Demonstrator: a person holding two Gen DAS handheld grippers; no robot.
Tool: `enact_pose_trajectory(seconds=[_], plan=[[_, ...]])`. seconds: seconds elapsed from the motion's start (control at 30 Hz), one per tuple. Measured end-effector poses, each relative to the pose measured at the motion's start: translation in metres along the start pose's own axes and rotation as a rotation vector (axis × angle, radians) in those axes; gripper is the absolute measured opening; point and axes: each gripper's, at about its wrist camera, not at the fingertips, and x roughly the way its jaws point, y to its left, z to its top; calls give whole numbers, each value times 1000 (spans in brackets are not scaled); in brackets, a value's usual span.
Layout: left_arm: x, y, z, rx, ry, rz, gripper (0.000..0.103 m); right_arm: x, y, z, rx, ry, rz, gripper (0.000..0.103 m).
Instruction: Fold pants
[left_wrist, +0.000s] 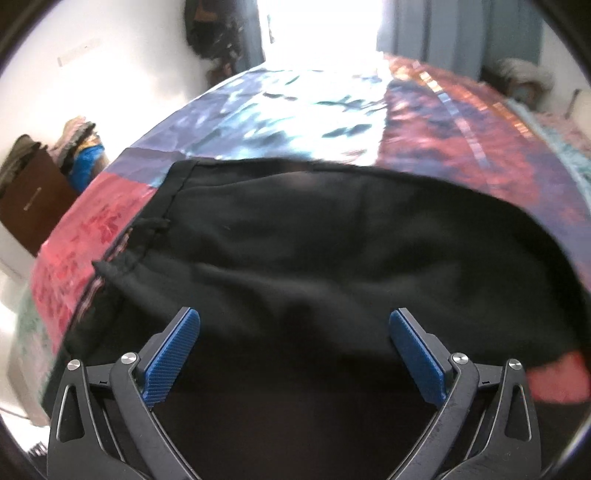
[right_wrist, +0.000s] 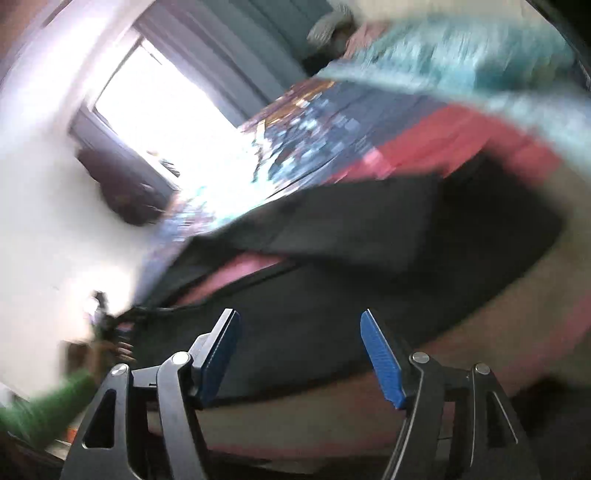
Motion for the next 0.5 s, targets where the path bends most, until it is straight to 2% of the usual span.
enact_pose_trajectory(seconds=[0.07,0.17,0.2,0.23,0.27,0.43,0.5], plan=[[-7,-6,-11,19,-1,-34,103,27,-3,-3,47,6,33,68],[7,-17,-29,83,55,-59,103,51,-23,6,134,10,-34,68],[14,-18,-37,101,63,-52,103,54,-31,8,166,-7,-73,68],[14,-16,-42,94,32,-61,103,52,-40,10,203,-41,-109,67],[12,-14,-44,79,6,-73,103,51,-43,12,221,-65,-125,67],[15,-16,-42,81,11,-69,103,48,-57,34,281,-146,-177,67],[15,-15,-42,78,12,-74,103,49,-62,40,334,-162,-203,62]])
